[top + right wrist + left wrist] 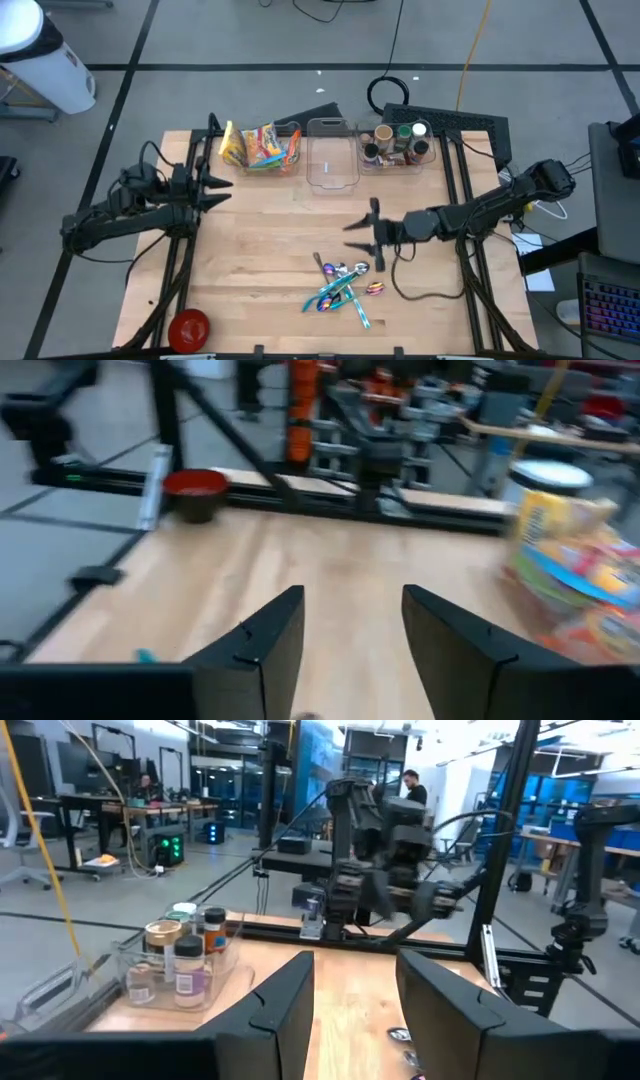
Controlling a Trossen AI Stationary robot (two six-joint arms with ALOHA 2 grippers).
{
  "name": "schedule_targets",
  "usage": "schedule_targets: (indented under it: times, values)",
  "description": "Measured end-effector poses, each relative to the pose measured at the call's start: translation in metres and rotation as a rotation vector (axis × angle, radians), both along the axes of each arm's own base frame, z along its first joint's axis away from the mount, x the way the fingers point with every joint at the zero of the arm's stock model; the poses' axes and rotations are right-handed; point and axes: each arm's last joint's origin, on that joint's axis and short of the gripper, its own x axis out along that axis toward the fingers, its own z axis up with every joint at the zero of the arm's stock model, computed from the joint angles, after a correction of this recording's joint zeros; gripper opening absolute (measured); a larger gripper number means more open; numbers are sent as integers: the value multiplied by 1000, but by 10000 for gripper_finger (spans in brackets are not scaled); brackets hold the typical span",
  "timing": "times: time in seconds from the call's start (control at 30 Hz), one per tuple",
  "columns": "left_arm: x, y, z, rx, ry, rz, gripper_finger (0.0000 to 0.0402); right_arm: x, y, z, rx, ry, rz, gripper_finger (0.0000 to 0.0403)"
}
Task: Pick & Place Food Item
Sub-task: Put the blue baby spoon into the middle transparent bin
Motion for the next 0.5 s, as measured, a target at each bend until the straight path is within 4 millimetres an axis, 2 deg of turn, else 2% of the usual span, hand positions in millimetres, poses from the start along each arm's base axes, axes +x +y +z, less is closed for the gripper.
schedule_targets:
  times: [0.1,0.27,0.37,0.5]
  values:
    - [-1,-1,-4,0,-3,0,152,7,19,0,1,27,56,188]
    - [1,0,-5,-31,11,-2,152,35,46,-19,-6,296,74,223]
    - [4,1,-7,-62,35,-3,152,61,56,-36,-13,417,90,226]
    - [4,1,-8,0,44,0,152,91,70,-55,6,503,192,217]
